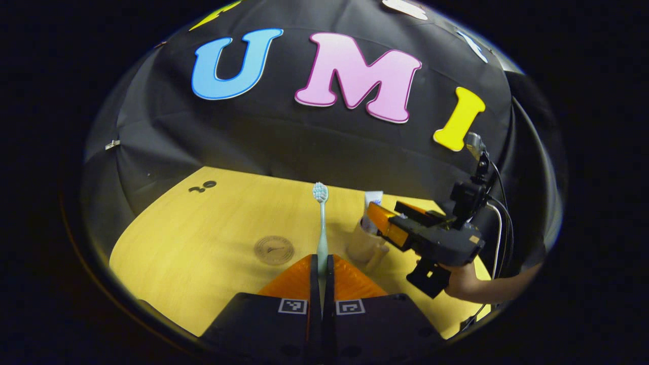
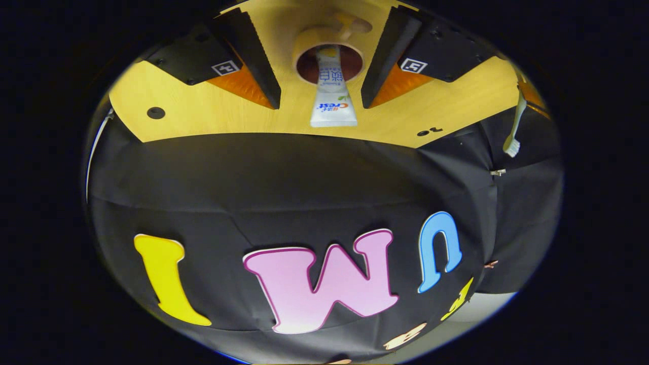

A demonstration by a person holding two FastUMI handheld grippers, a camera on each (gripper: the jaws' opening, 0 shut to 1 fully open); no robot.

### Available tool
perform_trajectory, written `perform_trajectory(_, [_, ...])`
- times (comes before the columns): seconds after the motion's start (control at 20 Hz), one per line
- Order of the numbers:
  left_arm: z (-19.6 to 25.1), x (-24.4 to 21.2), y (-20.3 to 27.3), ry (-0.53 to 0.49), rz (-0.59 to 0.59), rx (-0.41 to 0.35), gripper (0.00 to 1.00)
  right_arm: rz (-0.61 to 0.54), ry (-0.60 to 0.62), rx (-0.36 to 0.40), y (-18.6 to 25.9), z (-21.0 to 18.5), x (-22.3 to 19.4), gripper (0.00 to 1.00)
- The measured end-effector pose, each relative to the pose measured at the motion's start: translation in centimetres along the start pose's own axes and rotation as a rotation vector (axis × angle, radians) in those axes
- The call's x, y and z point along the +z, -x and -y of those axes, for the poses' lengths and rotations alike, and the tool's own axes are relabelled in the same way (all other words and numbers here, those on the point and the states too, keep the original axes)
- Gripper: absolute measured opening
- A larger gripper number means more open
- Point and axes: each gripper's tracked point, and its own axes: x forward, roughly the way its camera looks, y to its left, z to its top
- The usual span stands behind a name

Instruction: Put the toothbrush and toothpaste on the desktop into the cup, then pick up the cup and place it on the coaster on the desktop.

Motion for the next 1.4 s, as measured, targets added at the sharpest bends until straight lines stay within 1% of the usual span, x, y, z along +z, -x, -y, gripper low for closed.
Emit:
perform_trajectory(0.15, [2.8, 3.3, -2.0, -0.002, 0.075, -0.070, 0.06, -0.026, -0.013, -0.059, 2.7, 2.1, -0.3, 0.98])
perform_trajectory(0.3, [5.6, 6.1, -4.0, -0.011, 0.144, -0.133, 0.06, -0.070, -0.033, -0.115, 5.6, 3.9, -1.7, 0.98])
perform_trajectory(0.45, [8.5, 8.0, -6.7, -0.029, 0.199, -0.199, 0.06, -0.142, -0.067, -0.151, 8.0, 5.2, -3.6, 0.98])
perform_trajectory(0.55, [9.8, 8.8, -8.4, -0.048, 0.231, -0.224, 0.06, -0.185, -0.101, -0.180, 9.5, 6.3, -4.5, 0.98])
perform_trajectory(0.6, [10.2, 9.1, -9.1, -0.051, 0.245, -0.229, 0.11, -0.192, -0.123, -0.196, 10.1, 6.8, -4.8, 0.98])
perform_trajectory(0.65, [10.5, 9.3, -10.0, -0.053, 0.258, -0.226, 0.06, -0.199, -0.140, -0.210, 10.7, 7.1, -5.2, 0.98])
perform_trajectory(0.8, [10.6, 9.9, -12.5, -0.073, 0.309, -0.188, 0.06, -0.233, -0.180, -0.248, 12.0, 8.1, -6.8, 0.98])
perform_trajectory(0.9, [10.6, 9.7, -14.5, -0.074, 0.340, -0.164, 0.06, -0.232, -0.205, -0.273, 12.4, 8.5, -7.1, 0.98])
perform_trajectory(0.95, [10.9, 9.2, -15.5, -0.074, 0.347, -0.169, 0.06, -0.227, -0.218, -0.281, 12.5, 8.6, -7.1, 0.98])
perform_trajectory(1.05, [11.4, 8.2, -16.9, -0.082, 0.364, -0.173, 0.07, -0.230, -0.224, -0.282, 12.8, 8.4, -7.3, 0.98])
perform_trajectory(1.2, [12.1, 6.5, -18.2, -0.125, 0.383, -0.181, 0.06, -0.245, -0.194, -0.276, 13.0, 8.4, -7.8, 0.98])
perform_trajectory(1.3, [12.6, 5.8, -18.0, -0.154, 0.404, -0.188, 0.06, -0.264, -0.179, -0.269, 13.1, 8.2, -8.6, 0.98])
perform_trajectory(1.4, [12.6, 5.3, -17.9, -0.176, 0.434, -0.172, 0.08, -0.281, -0.179, -0.268, 13.3, 8.0, -9.3, 0.98])
